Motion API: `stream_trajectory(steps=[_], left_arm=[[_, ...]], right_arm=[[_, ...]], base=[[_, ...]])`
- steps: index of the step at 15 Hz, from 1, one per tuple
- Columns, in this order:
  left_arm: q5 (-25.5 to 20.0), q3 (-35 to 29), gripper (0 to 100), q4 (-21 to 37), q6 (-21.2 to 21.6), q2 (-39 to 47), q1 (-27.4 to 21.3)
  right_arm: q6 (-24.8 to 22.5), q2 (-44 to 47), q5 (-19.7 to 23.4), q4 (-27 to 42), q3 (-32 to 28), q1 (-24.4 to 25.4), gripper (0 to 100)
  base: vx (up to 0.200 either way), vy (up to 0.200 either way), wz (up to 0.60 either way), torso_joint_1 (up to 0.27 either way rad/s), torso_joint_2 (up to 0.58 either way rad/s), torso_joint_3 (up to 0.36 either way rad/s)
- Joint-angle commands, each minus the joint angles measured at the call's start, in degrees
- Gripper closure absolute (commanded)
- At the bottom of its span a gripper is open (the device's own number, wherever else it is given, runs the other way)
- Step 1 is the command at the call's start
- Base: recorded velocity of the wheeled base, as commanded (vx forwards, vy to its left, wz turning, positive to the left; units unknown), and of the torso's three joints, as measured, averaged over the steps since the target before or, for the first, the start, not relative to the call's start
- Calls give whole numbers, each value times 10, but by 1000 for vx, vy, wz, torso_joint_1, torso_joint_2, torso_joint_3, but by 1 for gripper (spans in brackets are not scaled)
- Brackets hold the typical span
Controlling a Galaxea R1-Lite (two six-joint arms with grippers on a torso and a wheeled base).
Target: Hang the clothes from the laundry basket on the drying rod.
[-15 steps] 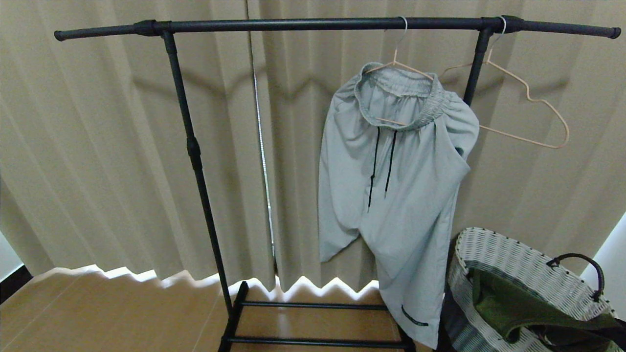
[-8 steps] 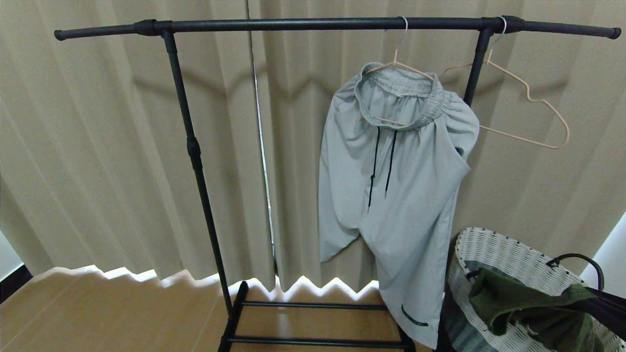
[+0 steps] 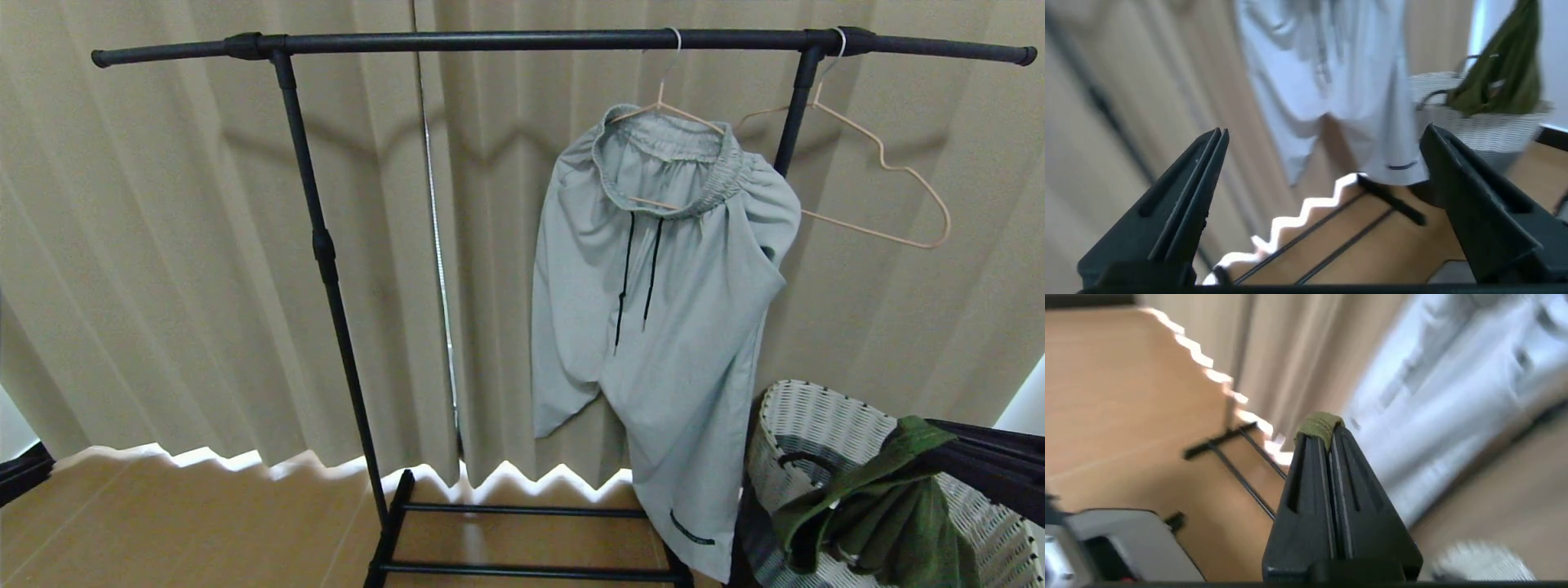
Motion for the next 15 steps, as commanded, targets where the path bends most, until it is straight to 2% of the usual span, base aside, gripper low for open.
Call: stream_trajectory(steps=[1,4,5,6,9,10,12,15], left_arm=[[-1,-21,0,-109,-2,218,-91],[3,-22,0,-184,-2,339,-174],[3,-22,0,-186,-2,341,-175],[12,-28,0,-214,-19,401,-232],[71,-58,0,-229,-100,470,-330],[81,-77,0,-236,-125,500,-360],[81,-104,0,-254,-129,542,-384],[82,-159,0,-274,-131,610,-413]], right_arm=[[0,26,12,0,-15,3,100],[1,40,35,-1,-21,8,100],[1,40,36,-1,-21,8,100],[1,47,47,-11,-29,9,100],[12,55,58,-48,-32,9,100],[19,56,77,-52,-35,9,100],[36,59,114,-52,-44,9,100],[91,59,122,-52,-63,9,100]], base=[[0,0,0,0,0,0],[0,0,0,0,0,0],[0,0,0,0,0,0],[0,0,0,0,0,0],[0,0,0,0,0,0],[0,0,0,0,0,0],[0,0,0,0,0,0],[0,0,0,0,0,0]])
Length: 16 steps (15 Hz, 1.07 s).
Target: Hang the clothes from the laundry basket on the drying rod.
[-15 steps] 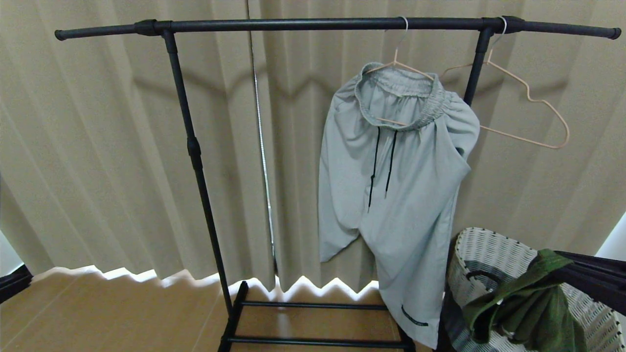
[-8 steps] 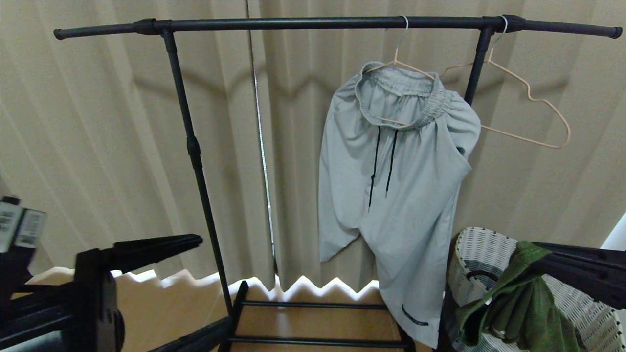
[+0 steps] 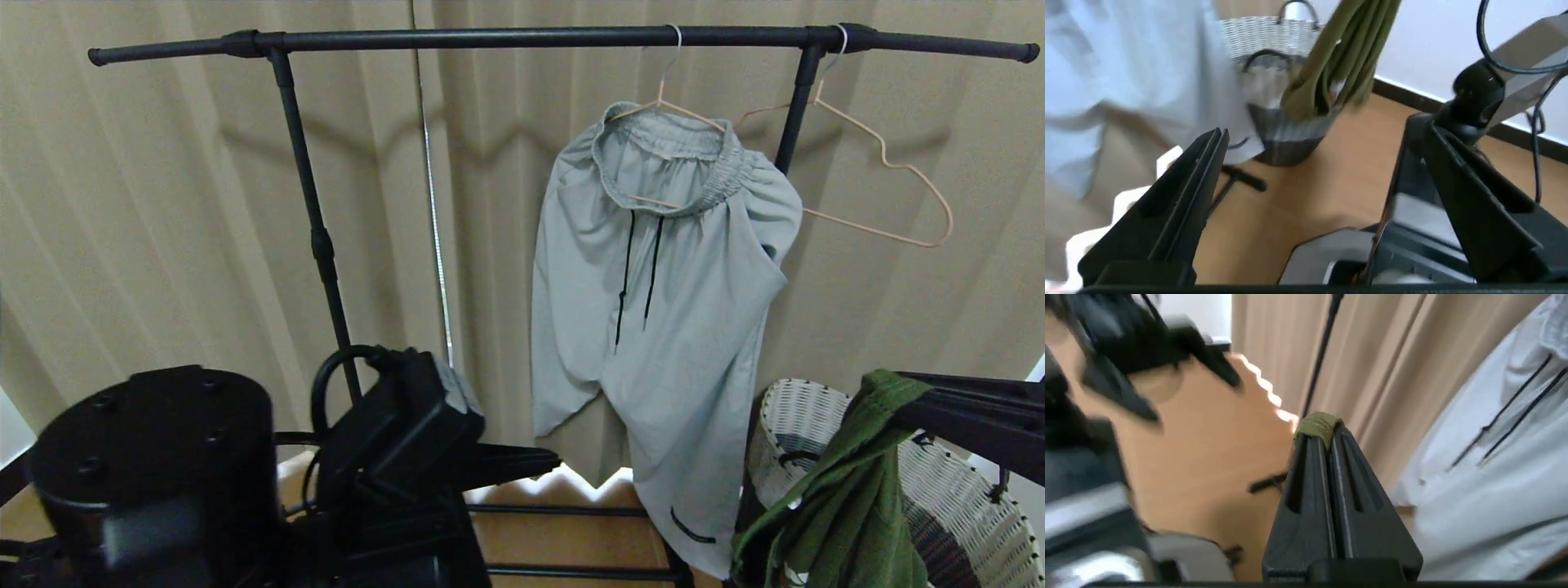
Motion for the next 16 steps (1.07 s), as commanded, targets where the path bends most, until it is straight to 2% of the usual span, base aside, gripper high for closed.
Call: stream_trajectory(steps=[1,3,4,7,13,16], left_arm=[[3,-41,0,-10,-2,93,-34],[24,-49,0,-45,-2,137,-54],[67,-53,0,-122,-15,202,-75],[118,-54,0,-203,-18,264,-73],[121,-48,0,-220,-17,261,-63],[120,-14,0,-238,-16,231,-59]], right_arm=[[9,0,1,0,-8,0,100],[10,-1,1,0,-7,0,100],[10,-3,1,0,-4,1,100],[10,-5,1,0,3,1,100],[10,-15,0,0,3,1,100],[-1,-15,-9,4,0,0,100]], base=[[0,0,0,0,0,0],[0,0,0,0,0,0],[0,0,0,0,0,0],[0,0,0,0,0,0],[0,0,0,0,0,0],[0,0,0,0,0,0]])
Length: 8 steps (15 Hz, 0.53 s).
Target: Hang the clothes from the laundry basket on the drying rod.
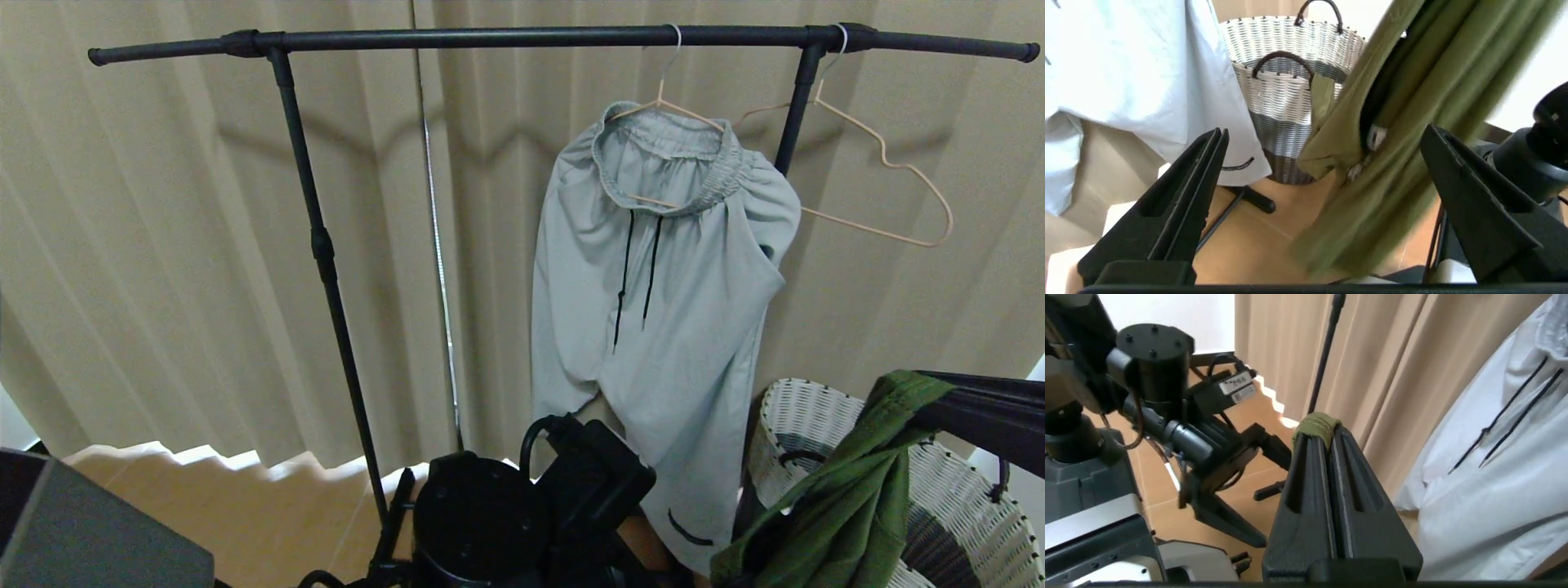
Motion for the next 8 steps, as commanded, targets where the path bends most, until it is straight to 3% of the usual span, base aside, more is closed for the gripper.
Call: stream_trajectory(steps=[1,4,8], left_arm=[[-1,28,0,-4,2,-23,9],[-1,17,0,-4,7,-6,10],[-1,-5,0,-7,54,46,6]], right_arm=[[-6,0,-2,3,-6,-2,100],[-19,-7,2,7,-14,4,100],[-24,-21,2,8,-13,50,100]], base=[[0,0,0,0,0,0],[0,0,0,0,0,0],[0,0,0,0,0,0]])
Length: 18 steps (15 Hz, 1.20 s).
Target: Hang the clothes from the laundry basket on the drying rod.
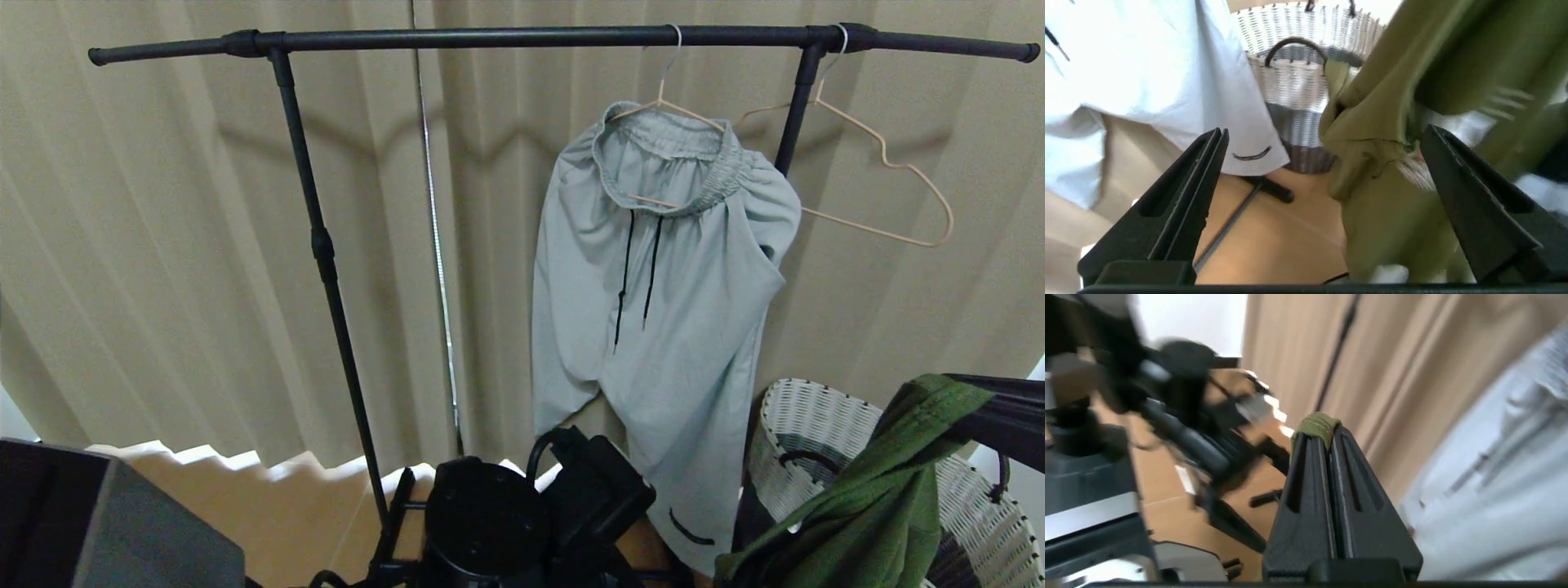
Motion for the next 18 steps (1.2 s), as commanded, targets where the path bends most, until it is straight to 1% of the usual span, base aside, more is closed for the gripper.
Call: stream_trajectory(steps=[1,3,6,10,12,15,16,18], left_arm=[[0,-19,0,-7,3,24,-12],[0,-20,0,-11,3,20,-22],[2,-22,0,-18,3,23,-15],[18,-45,0,-18,3,56,-7],[18,-65,0,-18,3,79,-7],[18,-70,0,-18,3,85,-7],[18,-70,100,-18,3,85,-7],[18,-65,100,-17,3,85,-7]], right_arm=[[-1,-8,0,0,0,13,100],[0,-8,0,-1,3,13,100],[0,-8,1,-1,6,13,100],[0,-8,20,-6,5,13,100],[0,-8,29,-8,2,13,100],[0,-8,31,-9,-1,13,100],[0,-8,31,-9,-1,13,100],[0,-9,31,-9,-4,13,100]], base=[[0,0,0,0,0,0],[0,0,0,0,0,0],[0,0,0,0,0,0],[0,0,0,0,0,0],[0,0,0,0,0,0],[0,0,0,0,0,0],[0,0,0,0,0,0],[0,0,0,0,0,0]])
